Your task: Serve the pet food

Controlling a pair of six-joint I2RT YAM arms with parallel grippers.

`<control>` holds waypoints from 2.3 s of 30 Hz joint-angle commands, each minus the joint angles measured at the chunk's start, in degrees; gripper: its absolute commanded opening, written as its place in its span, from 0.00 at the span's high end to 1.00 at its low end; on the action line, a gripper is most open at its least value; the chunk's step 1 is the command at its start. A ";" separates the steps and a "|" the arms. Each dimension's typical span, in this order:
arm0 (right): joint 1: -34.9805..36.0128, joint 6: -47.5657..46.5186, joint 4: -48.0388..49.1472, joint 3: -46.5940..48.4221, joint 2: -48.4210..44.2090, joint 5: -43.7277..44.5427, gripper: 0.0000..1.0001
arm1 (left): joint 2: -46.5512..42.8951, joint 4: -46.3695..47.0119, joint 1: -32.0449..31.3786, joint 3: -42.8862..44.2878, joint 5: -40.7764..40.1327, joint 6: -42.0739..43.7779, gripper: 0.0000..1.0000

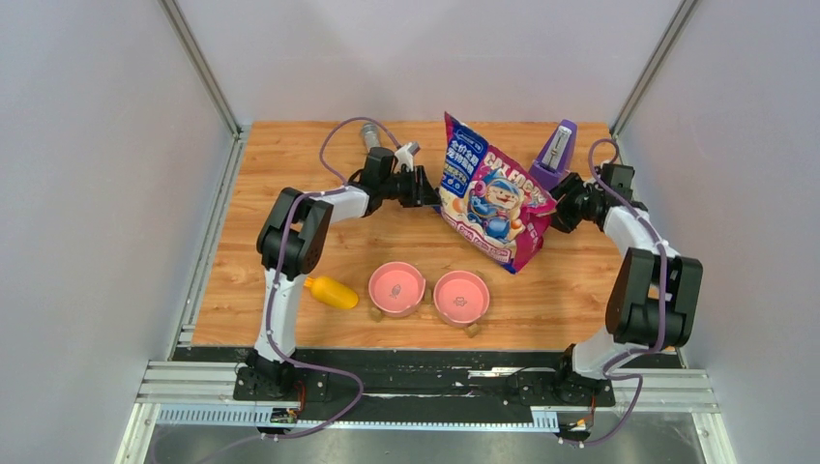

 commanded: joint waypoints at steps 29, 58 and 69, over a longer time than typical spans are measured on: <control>2.53 -10.79 -17.54 18.03 -24.27 5.93 0.11 | -30.91 -30.72 4.16 -5.16 -15.35 13.37 0.29; 7.37 -5.59 -19.82 16.13 -31.51 11.17 0.06 | -56.70 -53.81 2.31 -29.82 -20.10 4.28 0.23; 13.21 -16.34 -27.16 16.06 -31.77 4.73 0.06 | -52.74 -49.37 2.31 -16.75 -21.81 7.43 0.21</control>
